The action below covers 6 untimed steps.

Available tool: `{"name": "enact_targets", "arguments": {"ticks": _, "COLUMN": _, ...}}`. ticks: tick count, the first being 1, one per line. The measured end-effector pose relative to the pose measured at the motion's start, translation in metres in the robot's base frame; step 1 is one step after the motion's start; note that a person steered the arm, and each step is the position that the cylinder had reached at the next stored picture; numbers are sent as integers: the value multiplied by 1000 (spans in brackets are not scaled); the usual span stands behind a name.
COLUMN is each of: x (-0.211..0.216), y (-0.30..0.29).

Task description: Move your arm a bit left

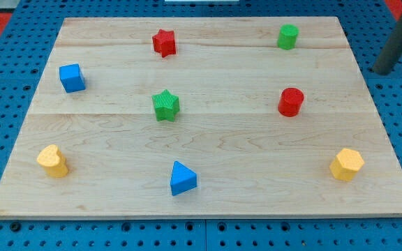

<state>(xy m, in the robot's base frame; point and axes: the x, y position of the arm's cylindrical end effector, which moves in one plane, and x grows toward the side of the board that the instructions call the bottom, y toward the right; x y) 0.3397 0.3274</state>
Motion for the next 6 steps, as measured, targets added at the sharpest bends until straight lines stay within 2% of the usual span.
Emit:
{"name": "enact_targets", "arguments": {"ticks": 2, "x": -13, "y": 14}}
{"name": "enact_targets", "arguments": {"ticks": 3, "x": -8, "y": -31}}
{"name": "enact_targets", "arguments": {"ticks": 6, "x": -7, "y": -84}}
